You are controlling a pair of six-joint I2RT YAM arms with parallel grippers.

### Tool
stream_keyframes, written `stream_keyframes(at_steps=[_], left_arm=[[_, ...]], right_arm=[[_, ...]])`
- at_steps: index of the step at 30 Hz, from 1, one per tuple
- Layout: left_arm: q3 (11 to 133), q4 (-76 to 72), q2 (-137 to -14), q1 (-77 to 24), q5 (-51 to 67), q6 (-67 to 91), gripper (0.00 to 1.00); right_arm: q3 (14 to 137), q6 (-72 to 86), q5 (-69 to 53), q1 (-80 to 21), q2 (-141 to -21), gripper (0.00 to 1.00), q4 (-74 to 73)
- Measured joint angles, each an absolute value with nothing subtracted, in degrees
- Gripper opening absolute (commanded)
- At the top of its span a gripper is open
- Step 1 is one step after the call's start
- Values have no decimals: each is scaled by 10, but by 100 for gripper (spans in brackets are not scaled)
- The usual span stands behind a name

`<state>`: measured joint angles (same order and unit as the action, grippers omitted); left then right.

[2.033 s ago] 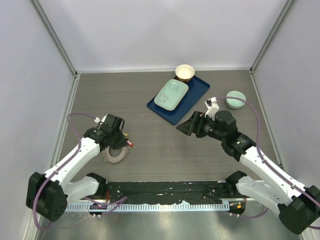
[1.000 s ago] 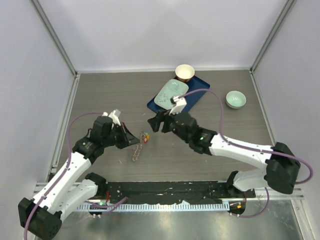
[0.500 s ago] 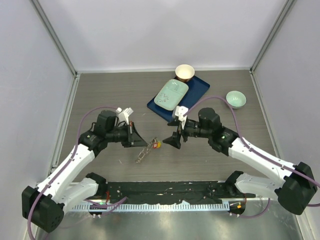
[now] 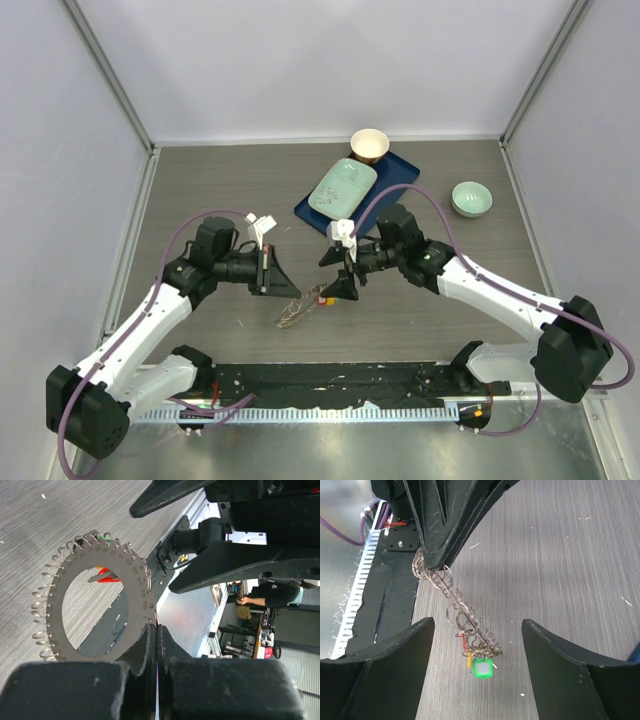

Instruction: Remove the keys from the keyring

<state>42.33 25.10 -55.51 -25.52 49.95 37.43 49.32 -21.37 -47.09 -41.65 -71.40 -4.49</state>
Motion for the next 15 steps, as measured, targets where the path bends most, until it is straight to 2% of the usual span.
stream_keyframes(at_steps=[11,13,15], left_arm=[[427,212,-559,-255,547,387,0],[427,204,-559,-255,554,389,0],[427,199,-559,-255,558,390,0]], right_arm=[[497,-237,-502,-416,-739,66,-62],[504,-237,-509,-417,-751,55,-63],[517,-236,-514,-420,-765,39,-63]])
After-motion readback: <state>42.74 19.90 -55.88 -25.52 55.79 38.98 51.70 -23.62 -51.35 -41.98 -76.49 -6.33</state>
